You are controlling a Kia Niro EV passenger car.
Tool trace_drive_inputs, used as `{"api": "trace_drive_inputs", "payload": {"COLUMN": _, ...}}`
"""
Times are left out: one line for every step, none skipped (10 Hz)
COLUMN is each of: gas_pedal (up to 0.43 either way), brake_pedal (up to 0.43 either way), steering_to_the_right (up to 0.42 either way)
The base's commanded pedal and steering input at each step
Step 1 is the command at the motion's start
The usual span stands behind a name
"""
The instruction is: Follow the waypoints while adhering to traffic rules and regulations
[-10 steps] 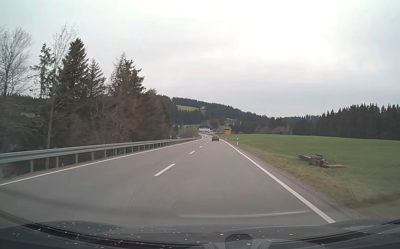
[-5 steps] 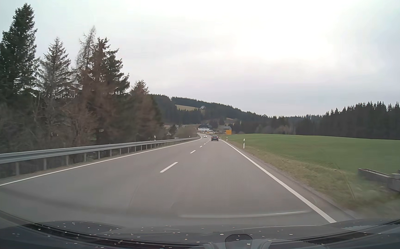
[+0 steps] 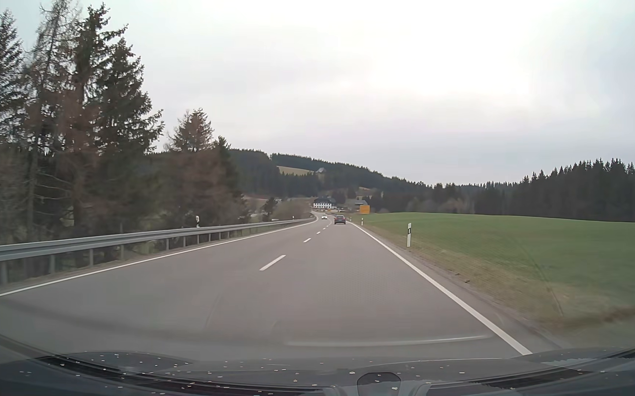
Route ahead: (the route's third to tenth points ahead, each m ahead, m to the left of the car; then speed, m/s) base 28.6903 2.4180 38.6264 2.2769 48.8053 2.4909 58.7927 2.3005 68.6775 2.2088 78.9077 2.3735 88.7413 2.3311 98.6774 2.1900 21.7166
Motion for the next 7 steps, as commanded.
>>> {"api": "trace_drive_inputs", "payload": {"gas_pedal": 0.028, "brake_pedal": 0.000, "steering_to_the_right": 0.002}}
{"api": "trace_drive_inputs", "payload": {"gas_pedal": 0.028, "brake_pedal": 0.000, "steering_to_the_right": 0.001}}
{"api": "trace_drive_inputs", "payload": {"gas_pedal": 0.028, "brake_pedal": 0.000, "steering_to_the_right": 0.001}}
{"api": "trace_drive_inputs", "payload": {"gas_pedal": 0.028, "brake_pedal": 0.000, "steering_to_the_right": 0.001}}
{"api": "trace_drive_inputs", "payload": {"gas_pedal": 0.039, "brake_pedal": 0.000, "steering_to_the_right": 0.001}}
{"api": "trace_drive_inputs", "payload": {"gas_pedal": 0.059, "brake_pedal": 0.000, "steering_to_the_right": 0.001}}
{"api": "trace_drive_inputs", "payload": {"gas_pedal": 0.059, "brake_pedal": 0.000, "steering_to_the_right": 0.000}}
